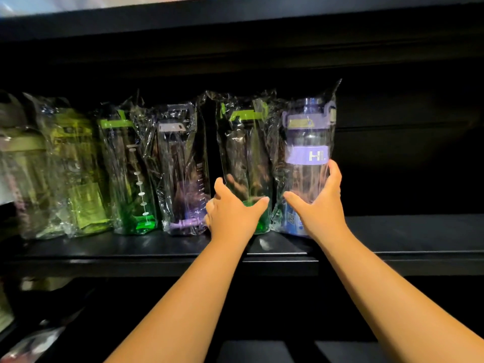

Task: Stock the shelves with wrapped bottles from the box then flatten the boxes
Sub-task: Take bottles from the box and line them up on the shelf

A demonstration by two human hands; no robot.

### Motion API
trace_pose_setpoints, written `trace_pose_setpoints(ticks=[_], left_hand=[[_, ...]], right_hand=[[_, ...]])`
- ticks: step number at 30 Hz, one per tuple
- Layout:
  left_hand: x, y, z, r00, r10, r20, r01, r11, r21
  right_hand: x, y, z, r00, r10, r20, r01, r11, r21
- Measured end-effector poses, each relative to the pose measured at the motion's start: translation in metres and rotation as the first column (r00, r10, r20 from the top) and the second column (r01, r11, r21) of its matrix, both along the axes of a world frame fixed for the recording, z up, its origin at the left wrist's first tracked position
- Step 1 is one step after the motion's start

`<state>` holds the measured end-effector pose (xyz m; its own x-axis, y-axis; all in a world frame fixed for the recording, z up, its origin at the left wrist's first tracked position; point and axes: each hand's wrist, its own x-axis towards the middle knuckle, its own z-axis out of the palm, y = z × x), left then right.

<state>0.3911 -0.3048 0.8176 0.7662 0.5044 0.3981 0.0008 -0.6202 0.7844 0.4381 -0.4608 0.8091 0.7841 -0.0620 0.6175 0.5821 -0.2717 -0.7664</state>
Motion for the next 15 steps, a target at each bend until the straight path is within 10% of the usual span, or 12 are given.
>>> trace_pose_setpoints(ticks=[15], left_hand=[[-0.005,0.012,-0.002,0.997,0.026,0.071,-0.03,0.998,0.05]], right_hand=[[-0.006,0.011,0.006,0.998,0.049,-0.045,-0.052,0.997,-0.065]])
